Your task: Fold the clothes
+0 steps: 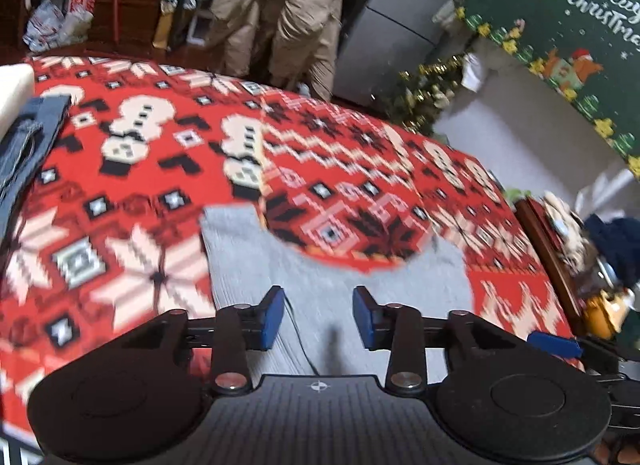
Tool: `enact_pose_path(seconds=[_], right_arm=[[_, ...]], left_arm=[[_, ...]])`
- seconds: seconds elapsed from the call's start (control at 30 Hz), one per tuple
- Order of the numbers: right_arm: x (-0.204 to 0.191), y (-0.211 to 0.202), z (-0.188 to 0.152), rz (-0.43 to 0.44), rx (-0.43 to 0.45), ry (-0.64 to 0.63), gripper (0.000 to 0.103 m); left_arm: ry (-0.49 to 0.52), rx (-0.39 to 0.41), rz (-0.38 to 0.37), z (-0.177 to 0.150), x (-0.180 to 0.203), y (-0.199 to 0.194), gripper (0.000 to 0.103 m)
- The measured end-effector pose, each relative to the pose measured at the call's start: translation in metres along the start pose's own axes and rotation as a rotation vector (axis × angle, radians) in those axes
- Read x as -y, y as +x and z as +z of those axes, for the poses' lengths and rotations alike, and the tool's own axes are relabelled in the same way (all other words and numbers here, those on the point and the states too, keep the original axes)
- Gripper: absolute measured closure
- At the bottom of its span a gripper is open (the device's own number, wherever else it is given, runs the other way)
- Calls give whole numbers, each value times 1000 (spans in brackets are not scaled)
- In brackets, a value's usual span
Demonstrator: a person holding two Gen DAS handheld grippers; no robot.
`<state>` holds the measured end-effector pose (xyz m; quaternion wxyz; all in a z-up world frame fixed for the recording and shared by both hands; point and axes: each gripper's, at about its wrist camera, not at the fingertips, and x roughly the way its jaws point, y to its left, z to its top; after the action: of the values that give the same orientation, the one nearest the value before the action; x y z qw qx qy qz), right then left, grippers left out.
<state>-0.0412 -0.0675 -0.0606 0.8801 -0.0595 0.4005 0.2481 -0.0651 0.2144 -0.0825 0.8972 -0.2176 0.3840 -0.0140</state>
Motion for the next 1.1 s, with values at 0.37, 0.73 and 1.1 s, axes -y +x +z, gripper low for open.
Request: enact_pose_path(seconds=[0.37,0.73,1.1], right_arm=[[-18,-58,-14,-100,96,64,1],[-40,-96,7,-205,103,22,1],[-40,-110,-4,-82,-122,277,62]], left_arm=[[76,-59,176,-39,21,-41,29],[128,-52,149,-27,47,-85,29],[-269,-305,-24,-25,21,-100,65]])
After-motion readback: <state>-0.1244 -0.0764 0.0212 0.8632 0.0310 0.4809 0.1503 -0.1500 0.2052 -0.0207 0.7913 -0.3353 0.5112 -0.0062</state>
